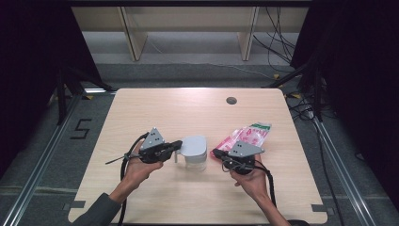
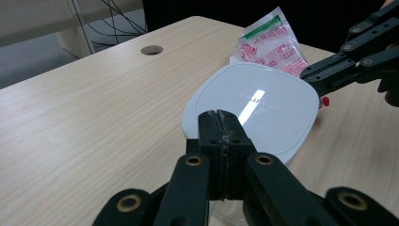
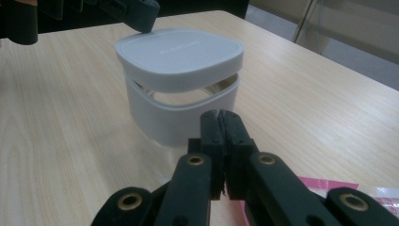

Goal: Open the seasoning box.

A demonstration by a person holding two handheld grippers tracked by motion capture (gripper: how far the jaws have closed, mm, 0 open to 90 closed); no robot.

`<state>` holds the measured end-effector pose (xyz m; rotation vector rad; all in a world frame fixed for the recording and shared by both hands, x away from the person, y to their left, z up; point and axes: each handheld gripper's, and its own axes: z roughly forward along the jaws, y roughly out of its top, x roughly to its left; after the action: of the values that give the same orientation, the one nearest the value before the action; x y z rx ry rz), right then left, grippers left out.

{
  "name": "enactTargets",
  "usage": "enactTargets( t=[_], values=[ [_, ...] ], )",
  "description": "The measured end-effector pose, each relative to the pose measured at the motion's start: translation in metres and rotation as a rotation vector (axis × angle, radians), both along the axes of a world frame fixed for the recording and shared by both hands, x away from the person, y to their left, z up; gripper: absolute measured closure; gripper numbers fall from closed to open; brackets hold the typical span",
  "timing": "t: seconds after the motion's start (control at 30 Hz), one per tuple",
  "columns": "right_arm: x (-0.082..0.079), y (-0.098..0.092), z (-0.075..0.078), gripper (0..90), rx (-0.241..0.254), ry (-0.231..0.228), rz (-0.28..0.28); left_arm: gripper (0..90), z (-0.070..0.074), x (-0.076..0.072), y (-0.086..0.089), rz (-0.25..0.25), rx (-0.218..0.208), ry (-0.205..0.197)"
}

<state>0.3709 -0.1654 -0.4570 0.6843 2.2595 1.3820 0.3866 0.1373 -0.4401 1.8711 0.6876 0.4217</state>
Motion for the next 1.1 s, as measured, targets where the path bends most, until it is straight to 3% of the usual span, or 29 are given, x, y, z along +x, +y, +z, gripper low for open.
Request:
enactTargets(
  t=[0.03, 0.23, 0.3, 0.4, 0.97, 1.1],
  values=[
    [0.001, 0.0, 0.0, 90.0, -0.003, -0.022, 0.01, 88.6, -0.001, 0.0, 0.001, -0.001, -0.004, 0.001],
    [0.002, 0.005, 0.002, 90.0, 0.002, -0.007, 0.022, 88.7, -0.001, -0.001, 0.001, 0.003, -0.015, 0.011],
    [0.003, 0.006, 0.004, 90.0, -0.004, -0.036, 0.033, 88.7, -0.001, -0.001, 0.001, 0.002, -0.011, 0.011],
    [0.002, 0.009, 0.005, 90.0, -0.004, 0.0, 0.029, 88.7, -0.002, -0.001, 0.001, 0.006, -0.017, 0.016],
    [0.012, 0.022, 0.01, 90.0, -0.015, -0.021, 0.061, 88.4, -0.002, 0.0, 0.003, 0.004, -0.02, 0.013],
    [0.012, 0.024, 0.011, 90.0, -0.006, -0.017, 0.048, 82.0, -0.002, -0.001, 0.004, 0.009, -0.046, 0.022]
  ],
)
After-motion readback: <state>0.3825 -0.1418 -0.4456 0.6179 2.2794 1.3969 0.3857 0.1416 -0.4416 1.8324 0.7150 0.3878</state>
